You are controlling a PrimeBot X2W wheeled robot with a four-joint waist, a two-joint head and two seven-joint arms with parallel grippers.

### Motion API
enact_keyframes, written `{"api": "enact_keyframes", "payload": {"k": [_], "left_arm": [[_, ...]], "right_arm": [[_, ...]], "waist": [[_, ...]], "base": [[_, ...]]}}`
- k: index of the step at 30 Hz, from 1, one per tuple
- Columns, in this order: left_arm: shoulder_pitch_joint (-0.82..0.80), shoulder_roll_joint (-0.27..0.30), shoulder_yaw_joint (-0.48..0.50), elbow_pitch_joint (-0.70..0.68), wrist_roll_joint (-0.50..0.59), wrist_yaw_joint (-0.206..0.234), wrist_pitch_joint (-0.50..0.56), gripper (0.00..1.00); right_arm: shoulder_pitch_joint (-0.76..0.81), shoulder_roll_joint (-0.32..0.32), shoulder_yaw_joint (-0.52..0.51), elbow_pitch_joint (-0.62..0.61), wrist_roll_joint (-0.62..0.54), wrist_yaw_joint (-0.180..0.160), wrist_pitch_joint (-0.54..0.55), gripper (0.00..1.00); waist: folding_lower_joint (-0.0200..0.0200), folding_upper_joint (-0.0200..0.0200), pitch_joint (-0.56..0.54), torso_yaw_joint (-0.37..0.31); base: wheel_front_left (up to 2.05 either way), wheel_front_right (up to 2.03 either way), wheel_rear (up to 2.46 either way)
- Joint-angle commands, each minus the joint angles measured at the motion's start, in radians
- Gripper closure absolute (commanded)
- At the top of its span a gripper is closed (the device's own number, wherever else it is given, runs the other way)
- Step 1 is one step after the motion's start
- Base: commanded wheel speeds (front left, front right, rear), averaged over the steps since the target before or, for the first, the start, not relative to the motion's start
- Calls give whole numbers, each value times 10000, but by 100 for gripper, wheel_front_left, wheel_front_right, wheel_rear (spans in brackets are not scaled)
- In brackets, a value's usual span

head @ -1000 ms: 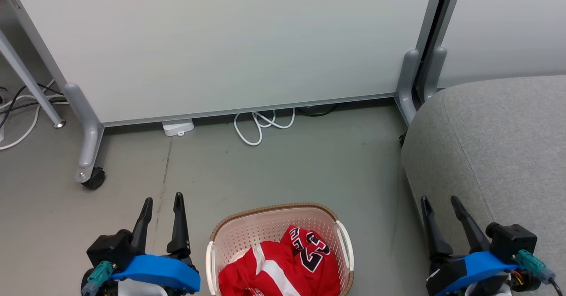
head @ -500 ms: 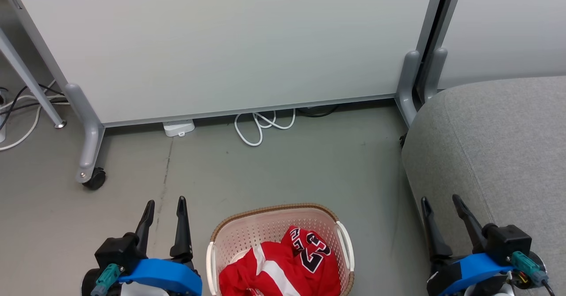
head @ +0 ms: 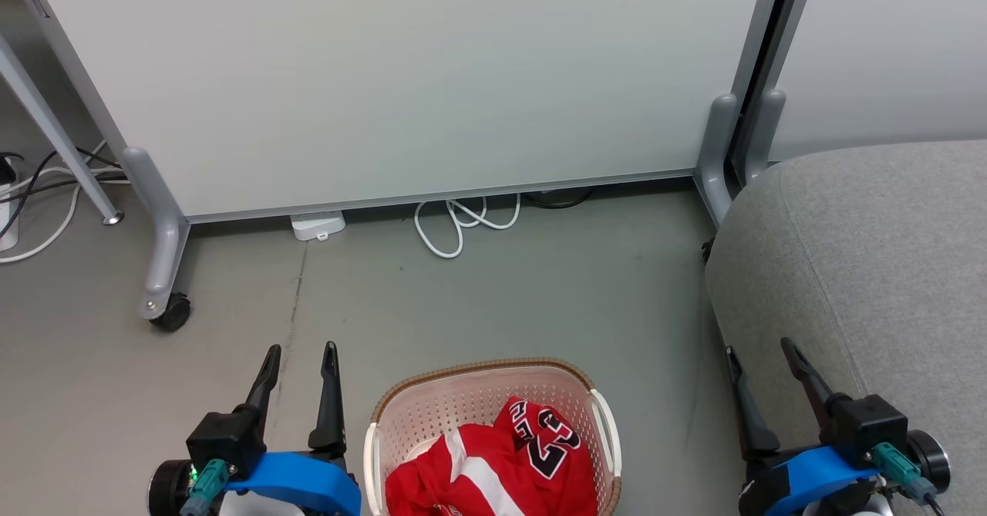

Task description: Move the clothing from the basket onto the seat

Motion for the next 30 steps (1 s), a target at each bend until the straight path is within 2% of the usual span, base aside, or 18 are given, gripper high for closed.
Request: {"api": "enact_keyframes", "payload": {"k": [1,18,30], "left_arm": [[-106,22,-13,16,120,32,-65,0],[-7,19,-36,-17,-60,125,-62,0],[-373,125,-176,947,-18,10,-60,0]], "right_arm": [[-55,-54,14,16,-131,1,-70,0],[-112,-53,139,24,-33,1,-65,0],[-470,-49,772,-179,-1,1,-22,0]], "waist": [[0,-1,-4,6],[0,-1,36,-120],[0,-1,893,-1032]], "base": [[0,0,0],[0,0,0],[0,0,0]]}}
